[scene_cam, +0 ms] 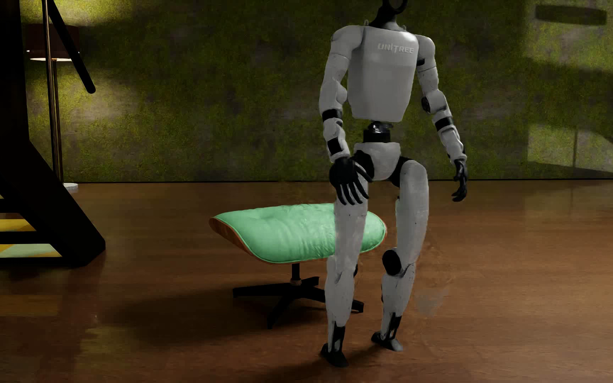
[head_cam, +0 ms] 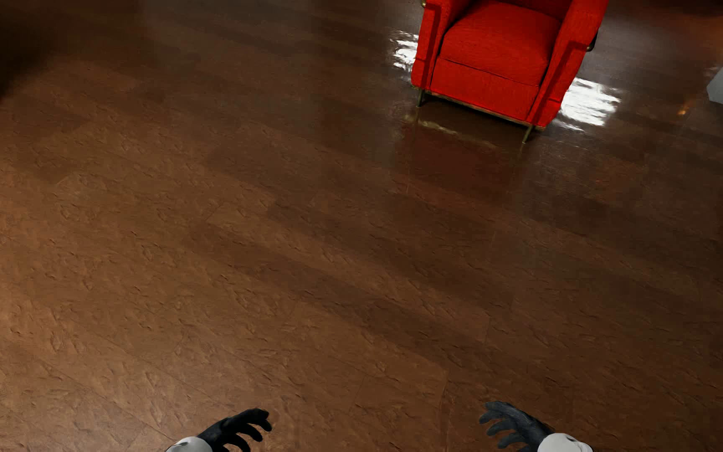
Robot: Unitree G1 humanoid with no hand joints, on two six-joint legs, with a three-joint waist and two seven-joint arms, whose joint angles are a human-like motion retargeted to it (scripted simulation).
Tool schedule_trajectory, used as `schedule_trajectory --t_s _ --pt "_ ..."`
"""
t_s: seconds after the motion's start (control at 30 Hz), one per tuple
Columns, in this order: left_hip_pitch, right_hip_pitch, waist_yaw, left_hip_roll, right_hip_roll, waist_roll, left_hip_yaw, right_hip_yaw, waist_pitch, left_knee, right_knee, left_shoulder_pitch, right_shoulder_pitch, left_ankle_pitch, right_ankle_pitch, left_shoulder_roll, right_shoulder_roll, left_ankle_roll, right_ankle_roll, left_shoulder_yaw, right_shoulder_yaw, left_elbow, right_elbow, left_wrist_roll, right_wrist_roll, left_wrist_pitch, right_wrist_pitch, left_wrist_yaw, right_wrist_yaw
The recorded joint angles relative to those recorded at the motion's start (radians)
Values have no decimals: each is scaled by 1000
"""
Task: Take a seat on chair
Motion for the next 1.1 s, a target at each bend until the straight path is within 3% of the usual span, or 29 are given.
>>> schedule_trajectory --t_s 0.07,0.13,0.33,0.5,0.7,0.87,1.03,1.1 --pt "30 51 2 2 2 2 8 -11 -34 3 -30 1 17 -15 -4 -18 28 0 2 5 -28 129 107 -7 9 48 32 42 -32" --pt "44 72 7 7 1 1 9 -15 -62 6 -36 7 49 -24 -16 -17 49 -6 7 12 -58 190 151 6 11 63 47 54 -43" --pt "57 92 10 13 -3 -3 -6 -8 -111 10 -36 83 150 -38 -38 31 81 -4 13 52 -78 93 40 -4 -20 29 10 1 44" --pt "53 69 11 12 -9 -5 -52 14 -119 -2 -23 80 145 -60 -32 -10 97 -8 -2 46 -73 92 42 -14 -5 45 21 14 25" --pt "60 88 10 5 -1 -1 -18 3 -106 1 -39 94 124 -32 -31 -21 66 6 -4 36 -63 50 52 -2 7 26 18 -13 11" --pt "61 80 9 2 3 -3 -9 4 -93 0 -34 67 107 -30 -30 -24 67 15 -9 28 -44 95 59 -17 2 47 23 7 12" --pt "-16 1 6 4 6 -2 -18 23 -5 107 52 -25 4 -43 -28 -20 72 31 -26 -40 47 80 19 -25 -27 66 27 9 29" --pt "-140 -139 -4 18 1 1 -54 44 42 232 204 -102 -70 -61 -60 -17 74 31 -26 -104 104 48 -10 -13 -33 70 39 1 21"
